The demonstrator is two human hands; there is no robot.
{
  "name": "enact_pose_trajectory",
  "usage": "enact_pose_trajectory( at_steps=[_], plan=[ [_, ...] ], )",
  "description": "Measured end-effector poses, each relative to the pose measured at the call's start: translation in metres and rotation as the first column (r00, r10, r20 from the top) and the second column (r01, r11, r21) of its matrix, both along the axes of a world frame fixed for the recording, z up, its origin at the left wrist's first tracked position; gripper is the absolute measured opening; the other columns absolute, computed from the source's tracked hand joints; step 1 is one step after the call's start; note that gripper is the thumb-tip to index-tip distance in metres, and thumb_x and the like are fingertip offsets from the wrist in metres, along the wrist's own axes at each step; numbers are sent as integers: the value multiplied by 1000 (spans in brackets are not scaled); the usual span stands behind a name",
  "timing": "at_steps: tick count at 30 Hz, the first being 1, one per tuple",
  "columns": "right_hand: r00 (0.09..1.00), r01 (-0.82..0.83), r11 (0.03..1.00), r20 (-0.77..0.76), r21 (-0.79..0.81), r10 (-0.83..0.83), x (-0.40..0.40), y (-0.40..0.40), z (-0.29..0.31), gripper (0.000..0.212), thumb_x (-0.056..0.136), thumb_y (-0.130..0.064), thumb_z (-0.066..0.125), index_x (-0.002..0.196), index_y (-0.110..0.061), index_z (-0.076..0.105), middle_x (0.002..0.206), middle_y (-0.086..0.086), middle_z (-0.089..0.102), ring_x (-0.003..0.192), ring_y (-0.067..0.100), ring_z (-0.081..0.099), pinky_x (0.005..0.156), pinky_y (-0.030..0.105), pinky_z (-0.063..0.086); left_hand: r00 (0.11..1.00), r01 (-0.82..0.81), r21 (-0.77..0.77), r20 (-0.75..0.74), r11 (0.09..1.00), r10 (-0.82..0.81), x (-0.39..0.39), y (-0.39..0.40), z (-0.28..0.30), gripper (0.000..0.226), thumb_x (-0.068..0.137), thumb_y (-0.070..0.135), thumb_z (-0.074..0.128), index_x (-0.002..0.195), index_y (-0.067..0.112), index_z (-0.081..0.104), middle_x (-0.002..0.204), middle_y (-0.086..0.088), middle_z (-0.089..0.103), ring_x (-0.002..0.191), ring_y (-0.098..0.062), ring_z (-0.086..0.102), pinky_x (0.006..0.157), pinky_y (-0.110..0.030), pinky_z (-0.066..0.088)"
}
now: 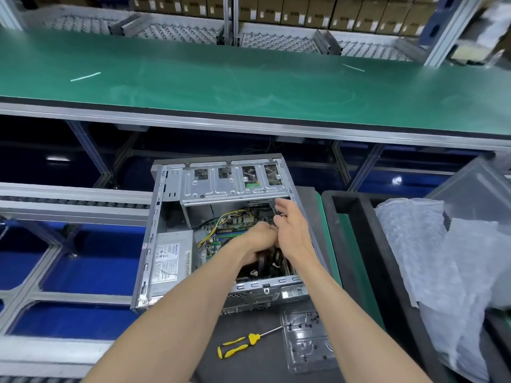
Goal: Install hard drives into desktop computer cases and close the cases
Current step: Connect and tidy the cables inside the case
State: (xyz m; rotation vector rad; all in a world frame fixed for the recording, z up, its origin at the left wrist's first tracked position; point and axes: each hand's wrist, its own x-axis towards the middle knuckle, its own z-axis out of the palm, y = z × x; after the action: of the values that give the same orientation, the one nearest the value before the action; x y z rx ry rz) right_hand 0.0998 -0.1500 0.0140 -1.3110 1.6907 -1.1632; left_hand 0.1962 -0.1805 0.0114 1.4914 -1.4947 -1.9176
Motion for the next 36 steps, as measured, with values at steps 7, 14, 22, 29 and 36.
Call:
enact_pose_trajectory(
  at_steps=[7, 14, 22, 29, 36],
  plan=[
    [999, 38, 999, 3, -11, -38, -1, 0, -3, 46, 103, -19, 46, 149, -17, 40, 150, -5, 45, 136, 10, 42, 113, 30, 32, 962, 267, 148, 18, 952, -273, 41, -18, 48, 42, 82, -4, 70, 121, 2, 60, 70, -10, 68, 51, -16, 57, 44, -24, 47],
    [985, 105, 994, -137, -13, -105, 0, 0, -2, 35, 102, -10, 48, 137, -14, 52, 139, 1, 54, 128, 14, 50, 101, 23, 35, 902, 391, 45, 184, 920, -392, 99, -22, 48, 37, 94, -1, 65, 131, 5, 61, 110, -11, 76, 67, -10, 64, 55, -19, 52],
    [920, -301, 947, -226, 114, 319, -1, 7, 1, 63, 77, 12, 64, 121, -33, 68, 164, -15, 15, 150, 6, 4, 112, 26, 26, 952, 253, -167, 217, 953, -214, 125, -18, 25, 27, 105, 22, 52, 118, 35, 72, 100, -9, 76, 58, -13, 49, 39, -23, 36],
    [716, -328, 934, -609, 139, 342, 3, -1, -11, 31, 86, -6, 71, 114, -15, 75, 157, -5, 38, 147, 14, 11, 115, 33, 27, 825, 426, -129, 461, 895, -326, 108, -19, 29, 40, 108, 42, 38, 132, 21, 62, 96, 13, 75, 60, -7, 55, 68, -27, 48],
    [608, -296, 934, -715, 199, 345, 6, -1, -9, 37, 90, -3, 59, 120, -21, 73, 151, -10, 43, 143, 15, 15, 76, 27, 45, 783, 525, -184, 486, 831, -387, 67, -9, 23, 29, 103, 40, 53, 97, 13, 63, 85, 1, 72, 72, -11, 68, 69, -25, 52]
  ],
)
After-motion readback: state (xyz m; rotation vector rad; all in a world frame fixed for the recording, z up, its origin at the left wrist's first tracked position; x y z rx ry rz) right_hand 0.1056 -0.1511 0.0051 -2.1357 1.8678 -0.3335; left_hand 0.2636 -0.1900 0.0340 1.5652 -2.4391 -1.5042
